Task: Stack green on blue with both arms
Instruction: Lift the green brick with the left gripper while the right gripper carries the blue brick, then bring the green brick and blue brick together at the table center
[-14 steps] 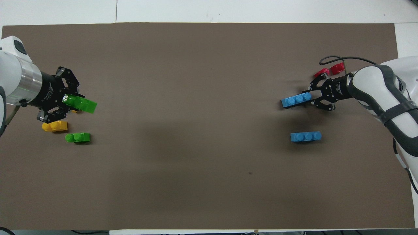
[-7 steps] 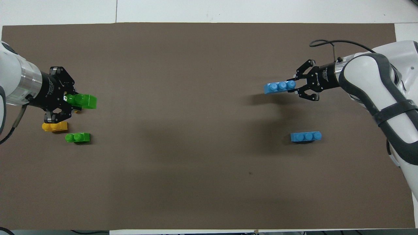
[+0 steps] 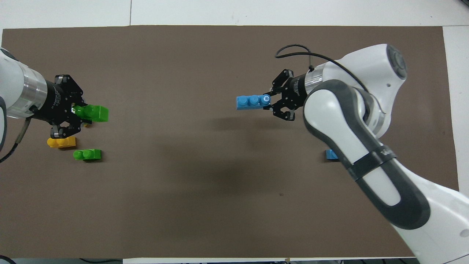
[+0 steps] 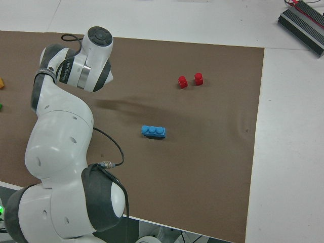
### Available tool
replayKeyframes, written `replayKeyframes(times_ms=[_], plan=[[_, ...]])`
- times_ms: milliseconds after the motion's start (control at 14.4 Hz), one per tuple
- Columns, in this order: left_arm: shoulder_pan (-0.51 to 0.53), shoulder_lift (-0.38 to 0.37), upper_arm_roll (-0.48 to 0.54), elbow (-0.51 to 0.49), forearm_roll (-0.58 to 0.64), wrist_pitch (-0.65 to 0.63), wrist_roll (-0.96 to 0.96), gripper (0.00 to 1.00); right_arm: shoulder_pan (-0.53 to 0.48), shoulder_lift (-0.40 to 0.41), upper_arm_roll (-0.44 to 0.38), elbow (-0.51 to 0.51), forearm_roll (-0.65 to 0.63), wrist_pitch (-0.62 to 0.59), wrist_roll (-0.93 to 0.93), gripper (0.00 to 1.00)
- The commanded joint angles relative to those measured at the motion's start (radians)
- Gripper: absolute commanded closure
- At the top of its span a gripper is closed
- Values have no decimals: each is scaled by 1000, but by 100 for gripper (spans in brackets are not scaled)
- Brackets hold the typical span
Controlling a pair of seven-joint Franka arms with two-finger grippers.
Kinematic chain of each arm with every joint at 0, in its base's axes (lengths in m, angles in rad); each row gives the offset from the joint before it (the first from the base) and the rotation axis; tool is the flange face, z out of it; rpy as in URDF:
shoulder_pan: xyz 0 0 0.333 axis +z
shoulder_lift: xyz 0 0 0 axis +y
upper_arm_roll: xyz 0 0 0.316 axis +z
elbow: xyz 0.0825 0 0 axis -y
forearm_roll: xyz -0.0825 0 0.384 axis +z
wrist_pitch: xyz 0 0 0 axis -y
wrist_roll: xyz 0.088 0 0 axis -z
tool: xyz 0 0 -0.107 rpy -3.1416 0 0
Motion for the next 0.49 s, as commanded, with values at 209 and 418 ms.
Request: replayKeyframes(times_ms=[209, 418], plan=[[-100, -34, 11, -74, -15, 92, -112, 100, 29, 21, -6, -77, 21, 87, -9, 100], [-184, -62, 11, -156, -13, 184, -213, 100, 29, 32, -4, -90, 21, 111, -8, 100]])
